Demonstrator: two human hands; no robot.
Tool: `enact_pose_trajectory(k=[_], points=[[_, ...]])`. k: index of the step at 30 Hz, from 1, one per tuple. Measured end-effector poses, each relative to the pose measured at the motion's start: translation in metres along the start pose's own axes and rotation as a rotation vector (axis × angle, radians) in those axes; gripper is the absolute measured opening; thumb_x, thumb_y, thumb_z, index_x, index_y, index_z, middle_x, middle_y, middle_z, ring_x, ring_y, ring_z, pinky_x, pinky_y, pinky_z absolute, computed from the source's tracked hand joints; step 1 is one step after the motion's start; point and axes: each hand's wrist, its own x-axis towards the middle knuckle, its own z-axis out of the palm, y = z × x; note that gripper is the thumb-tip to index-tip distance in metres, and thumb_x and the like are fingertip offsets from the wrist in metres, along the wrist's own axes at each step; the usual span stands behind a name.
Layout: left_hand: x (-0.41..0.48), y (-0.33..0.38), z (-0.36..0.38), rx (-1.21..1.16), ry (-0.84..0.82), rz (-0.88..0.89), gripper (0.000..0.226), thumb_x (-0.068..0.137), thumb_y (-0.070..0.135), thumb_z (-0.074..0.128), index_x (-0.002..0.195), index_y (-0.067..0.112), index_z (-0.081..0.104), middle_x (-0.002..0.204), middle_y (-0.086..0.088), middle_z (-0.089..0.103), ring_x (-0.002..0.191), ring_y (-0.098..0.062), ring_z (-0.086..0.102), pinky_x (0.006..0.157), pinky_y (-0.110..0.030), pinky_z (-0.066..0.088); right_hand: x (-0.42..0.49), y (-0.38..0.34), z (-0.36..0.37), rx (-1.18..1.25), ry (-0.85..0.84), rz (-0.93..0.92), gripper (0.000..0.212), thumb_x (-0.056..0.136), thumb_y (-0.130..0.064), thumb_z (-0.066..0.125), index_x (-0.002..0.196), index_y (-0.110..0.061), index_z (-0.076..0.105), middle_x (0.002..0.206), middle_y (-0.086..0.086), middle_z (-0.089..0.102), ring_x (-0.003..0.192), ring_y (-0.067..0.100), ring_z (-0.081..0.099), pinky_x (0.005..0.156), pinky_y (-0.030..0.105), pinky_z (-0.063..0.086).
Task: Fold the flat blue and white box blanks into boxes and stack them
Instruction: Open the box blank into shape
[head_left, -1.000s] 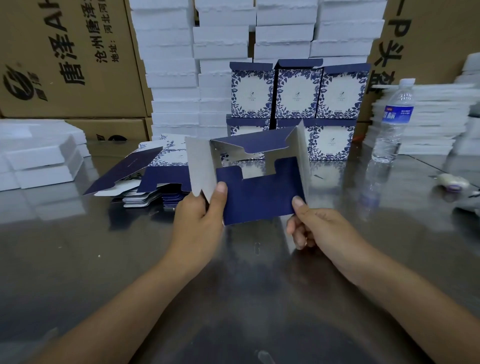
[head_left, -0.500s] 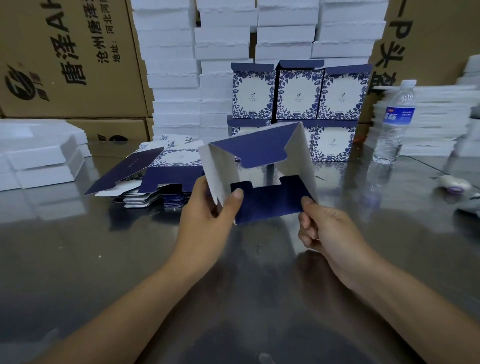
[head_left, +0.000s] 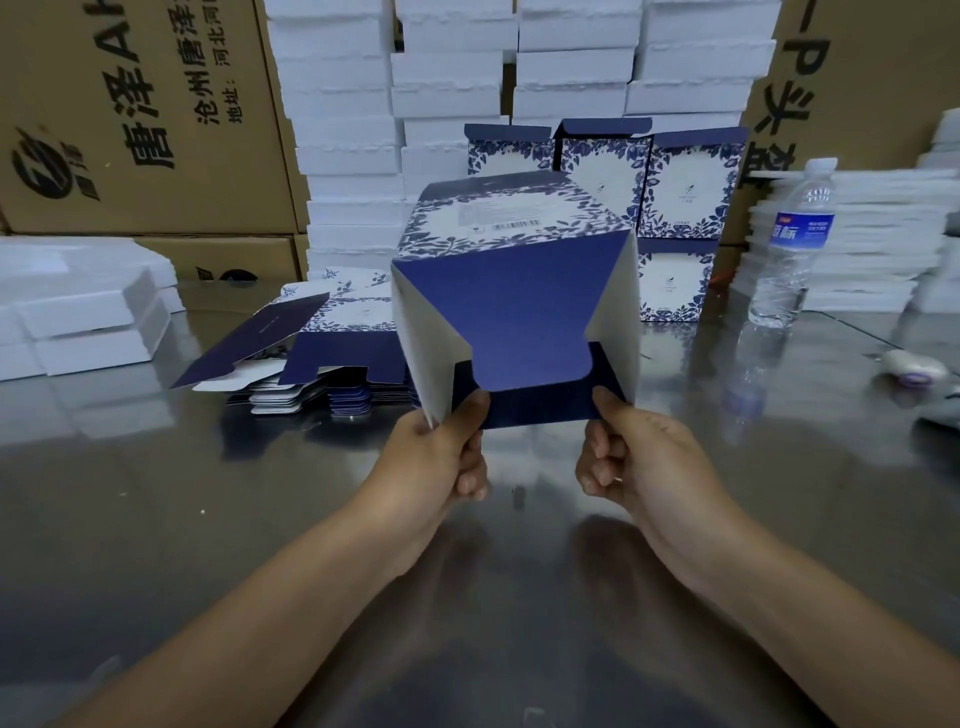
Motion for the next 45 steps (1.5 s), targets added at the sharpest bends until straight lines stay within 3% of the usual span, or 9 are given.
enact_pose_trajectory(k=[4, 11, 16, 20, 27, 34, 39, 45], points=[[-0.003, -0.002, 0.004, 0.015, -0.012, -0.013, 0.053, 0.095, 0.023, 0.054, 0.044, 0.021, 0.038, 0.041, 0.004, 0.023, 0.034, -0.012, 0.029, 0.041, -0.022, 0.038, -0.001, 0.002, 0.002, -0.043, -0.026, 0.024, 0.061, 0.097, -0.03, 0.044, 0.037, -0.02, 0.043, 0.037, 0.002, 0.036, 0.037, 0.013, 0.039, 0.046, 0.019, 0.037], [-0.008, -0.002, 0.017, -0.121, -0.076, -0.092, 0.049, 0.091, 0.022, 0.057, 0.044, 0.017, 0.048, 0.035, 0.0, 0.029, 0.033, -0.014, 0.036, 0.041, -0.023, 0.042, -0.003, 0.002, 0.004, -0.03, -0.063, 0.08, 0.064, 0.097, -0.028, 0.044, 0.033, -0.021, 0.042, 0.037, -0.002, 0.033, 0.036, 0.012, 0.037, 0.051, 0.024, 0.033], [-0.008, -0.002, 0.019, -0.287, -0.027, -0.215, 0.045, 0.091, 0.017, 0.057, 0.047, 0.015, 0.045, 0.033, 0.002, 0.027, 0.031, -0.011, 0.034, 0.039, -0.02, 0.04, -0.004, 0.003, 0.009, 0.006, -0.131, 0.121, 0.06, 0.094, -0.035, 0.046, 0.036, -0.02, 0.044, 0.037, -0.001, 0.036, 0.036, 0.013, 0.039, 0.045, 0.021, 0.034], [-0.01, -0.003, 0.021, -0.279, 0.006, -0.268, 0.041, 0.09, 0.018, 0.058, 0.052, 0.014, 0.042, 0.034, 0.001, 0.027, 0.032, -0.011, 0.035, 0.039, -0.019, 0.042, -0.006, 0.004, 0.009, 0.008, -0.205, 0.173, 0.059, 0.096, -0.028, 0.045, 0.038, -0.02, 0.047, 0.038, -0.001, 0.036, 0.037, 0.012, 0.04, 0.041, 0.017, 0.038], [-0.015, -0.003, 0.025, -0.329, -0.121, -0.332, 0.038, 0.083, 0.024, 0.064, 0.047, 0.014, 0.057, 0.037, 0.0, 0.039, 0.035, -0.011, 0.047, 0.043, -0.02, 0.049, -0.008, 0.004, 0.008, 0.059, -0.221, 0.211, 0.054, 0.095, -0.03, 0.046, 0.041, -0.022, 0.047, 0.04, -0.003, 0.035, 0.039, 0.01, 0.037, 0.048, 0.021, 0.04], [-0.016, -0.001, 0.028, -0.388, -0.062, -0.332, 0.043, 0.086, 0.016, 0.062, 0.044, 0.014, 0.053, 0.034, 0.003, 0.036, 0.033, -0.007, 0.046, 0.043, -0.018, 0.049, -0.008, 0.003, 0.009, 0.09, -0.196, 0.243, 0.054, 0.092, -0.039, 0.049, 0.041, -0.021, 0.046, 0.039, -0.003, 0.034, 0.036, 0.01, 0.037, 0.046, 0.02, 0.039], [-0.017, -0.004, 0.03, -0.371, -0.029, -0.293, 0.042, 0.089, 0.016, 0.059, 0.048, 0.013, 0.05, 0.034, 0.003, 0.035, 0.032, -0.008, 0.044, 0.04, -0.018, 0.047, -0.008, 0.003, 0.009, 0.116, -0.193, 0.269, 0.054, 0.093, -0.029, 0.046, 0.039, -0.021, 0.044, 0.039, -0.003, 0.034, 0.036, 0.01, 0.037, 0.047, 0.022, 0.039], [-0.018, -0.003, 0.029, -0.29, -0.113, -0.29, 0.034, 0.086, 0.023, 0.063, 0.055, 0.013, 0.056, 0.04, 0.002, 0.043, 0.035, -0.008, 0.046, 0.042, -0.018, 0.046, -0.008, 0.007, 0.008, 0.019, -0.204, 0.225, 0.053, 0.094, -0.033, 0.047, 0.043, -0.021, 0.047, 0.048, 0.004, 0.039, 0.04, 0.012, 0.04, 0.049, 0.022, 0.042]])
